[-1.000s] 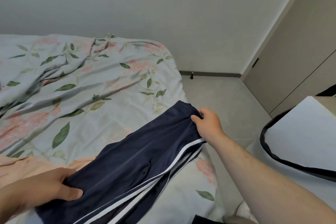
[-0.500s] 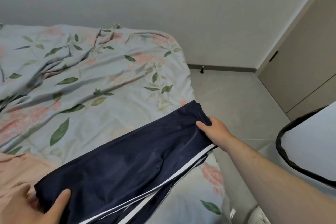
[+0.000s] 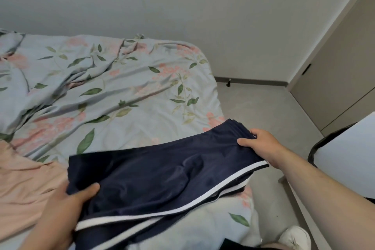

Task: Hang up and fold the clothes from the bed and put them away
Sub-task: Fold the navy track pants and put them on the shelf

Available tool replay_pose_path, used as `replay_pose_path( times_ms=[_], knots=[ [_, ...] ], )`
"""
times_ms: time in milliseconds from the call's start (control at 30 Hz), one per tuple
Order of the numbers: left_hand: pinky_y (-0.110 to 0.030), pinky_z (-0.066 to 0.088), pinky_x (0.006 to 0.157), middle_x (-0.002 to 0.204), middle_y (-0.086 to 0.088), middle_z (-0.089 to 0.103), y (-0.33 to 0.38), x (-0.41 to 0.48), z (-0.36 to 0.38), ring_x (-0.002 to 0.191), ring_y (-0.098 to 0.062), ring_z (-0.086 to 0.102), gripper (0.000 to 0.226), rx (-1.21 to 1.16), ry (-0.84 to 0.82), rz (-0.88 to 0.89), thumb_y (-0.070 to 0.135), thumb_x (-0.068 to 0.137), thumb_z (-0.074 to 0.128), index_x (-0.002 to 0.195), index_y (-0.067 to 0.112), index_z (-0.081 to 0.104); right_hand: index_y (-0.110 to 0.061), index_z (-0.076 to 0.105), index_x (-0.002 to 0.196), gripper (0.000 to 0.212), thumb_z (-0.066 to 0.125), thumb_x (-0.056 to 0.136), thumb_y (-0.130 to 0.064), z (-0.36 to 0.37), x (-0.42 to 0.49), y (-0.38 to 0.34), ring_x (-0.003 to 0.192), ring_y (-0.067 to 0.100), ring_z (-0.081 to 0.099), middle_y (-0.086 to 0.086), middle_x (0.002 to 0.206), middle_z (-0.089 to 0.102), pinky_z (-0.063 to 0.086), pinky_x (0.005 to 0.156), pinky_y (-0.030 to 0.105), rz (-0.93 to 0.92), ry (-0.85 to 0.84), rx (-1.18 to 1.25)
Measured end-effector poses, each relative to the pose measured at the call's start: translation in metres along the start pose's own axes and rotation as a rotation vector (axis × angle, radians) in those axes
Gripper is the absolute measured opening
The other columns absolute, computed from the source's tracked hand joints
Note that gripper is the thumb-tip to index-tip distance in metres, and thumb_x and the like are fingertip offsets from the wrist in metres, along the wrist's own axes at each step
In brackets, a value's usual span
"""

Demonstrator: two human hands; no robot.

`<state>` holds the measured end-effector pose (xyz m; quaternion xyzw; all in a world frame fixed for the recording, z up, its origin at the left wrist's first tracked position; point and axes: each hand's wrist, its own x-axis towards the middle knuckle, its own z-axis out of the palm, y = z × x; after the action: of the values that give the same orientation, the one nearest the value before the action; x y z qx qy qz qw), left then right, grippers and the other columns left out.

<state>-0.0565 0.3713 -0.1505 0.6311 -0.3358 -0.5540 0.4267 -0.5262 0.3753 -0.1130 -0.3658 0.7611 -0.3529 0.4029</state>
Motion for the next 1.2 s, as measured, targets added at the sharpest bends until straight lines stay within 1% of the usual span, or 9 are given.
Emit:
replay_pose_path(
  times_ms=[67,200,333,500,633,800,933,1000,1200],
  knots=[
    [-0.06,0.054,0.086,0.101,-0.019,0.074,0.024,0.008,-0.019,0.088,-0.042,0.072,0.039,0.002,-0.063,0.022,0.008,0.072,0.073,0.111,0.012,0.068,-0.014,0.07,0.099,0.018,0.078,0.083,-0.016,0.003,-0.013,-0.002,0.08,0.023,0.075,0.004,0.09,0.077,0.06,0.068,0.034,-0.046,0.006,0.057],
    [-0.043,0.06,0.066,0.1,-0.014,0.076,0.055,0.044,-0.074,0.083,-0.036,0.074,0.036,0.064,-0.061,0.012,0.014,0.075,0.073,0.111,0.014,0.069,-0.014,0.067,0.102,0.018,0.075,0.086,-0.019,0.042,-0.043,0.004,0.082,0.022,0.075,0.005,0.096,0.077,0.058,0.065,0.033,-0.039,0.006,0.226],
    [-0.045,0.059,0.073,0.102,-0.021,0.074,0.033,0.067,-0.108,0.079,-0.035,0.074,0.022,0.144,-0.059,-0.089,0.013,0.092,0.065,0.111,0.003,0.066,-0.01,0.064,0.1,0.019,0.073,0.089,-0.023,0.088,-0.064,0.022,0.083,0.026,0.073,0.009,0.095,0.073,0.059,0.073,0.042,0.06,0.019,0.148],
    [-0.058,0.051,0.092,0.111,-0.022,0.071,0.003,0.048,-0.132,0.098,-0.042,0.07,0.056,0.19,-0.209,-0.149,0.029,0.067,0.085,0.114,0.006,0.064,-0.007,0.064,0.094,0.026,0.064,0.095,-0.033,0.09,-0.079,0.044,0.079,0.025,0.067,0.01,0.094,0.07,0.049,0.065,0.033,0.126,0.106,-0.003],
    [-0.047,0.055,0.084,0.109,-0.008,0.074,-0.009,0.015,-0.139,0.098,-0.028,0.072,0.075,0.341,-0.265,0.077,0.031,0.05,0.09,0.118,0.02,0.061,-0.01,0.063,0.097,0.026,0.06,0.096,-0.035,0.094,-0.088,0.05,0.085,0.028,0.067,0.011,0.096,0.07,0.051,0.07,0.036,0.143,0.131,-0.032],
    [-0.013,0.05,0.051,0.09,-0.017,0.071,-0.028,0.006,-0.128,0.064,-0.019,0.069,0.04,0.31,0.07,0.247,0.001,0.082,0.076,0.104,0.024,0.053,-0.017,0.063,0.103,0.016,0.069,0.091,-0.026,0.095,-0.102,0.047,0.087,0.021,0.07,0.002,0.099,0.071,0.054,0.069,0.033,0.099,0.112,0.085],
    [-0.024,0.046,0.058,0.082,-0.016,0.065,-0.033,0.0,-0.123,0.066,-0.024,0.056,0.016,0.327,0.207,0.316,0.003,0.091,0.062,0.091,0.018,0.058,-0.018,0.065,0.105,0.015,0.068,0.091,-0.023,0.094,-0.112,0.05,0.088,0.02,0.072,0.002,0.1,0.073,0.057,0.073,0.034,0.082,0.092,0.085],
    [-0.019,0.042,0.057,0.078,-0.012,0.065,-0.03,-0.004,-0.125,0.066,-0.023,0.055,0.009,0.389,0.261,0.321,0.009,0.088,0.065,0.084,0.013,0.059,-0.017,0.066,0.101,0.011,0.067,0.092,-0.022,0.094,-0.115,0.054,0.089,0.022,0.072,0.004,0.099,0.074,0.058,0.082,0.04,0.089,0.091,0.062],
    [-0.037,0.037,0.055,0.061,-0.017,0.054,-0.036,-0.022,-0.133,0.059,-0.033,0.047,0.044,0.529,0.4,0.291,0.034,0.087,0.068,0.068,0.0,0.048,-0.015,0.068,0.097,0.008,0.064,0.093,-0.02,0.094,-0.124,0.062,0.09,0.027,0.071,0.007,0.096,0.075,0.057,0.09,0.047,0.118,0.08,0.018]
  ],
)
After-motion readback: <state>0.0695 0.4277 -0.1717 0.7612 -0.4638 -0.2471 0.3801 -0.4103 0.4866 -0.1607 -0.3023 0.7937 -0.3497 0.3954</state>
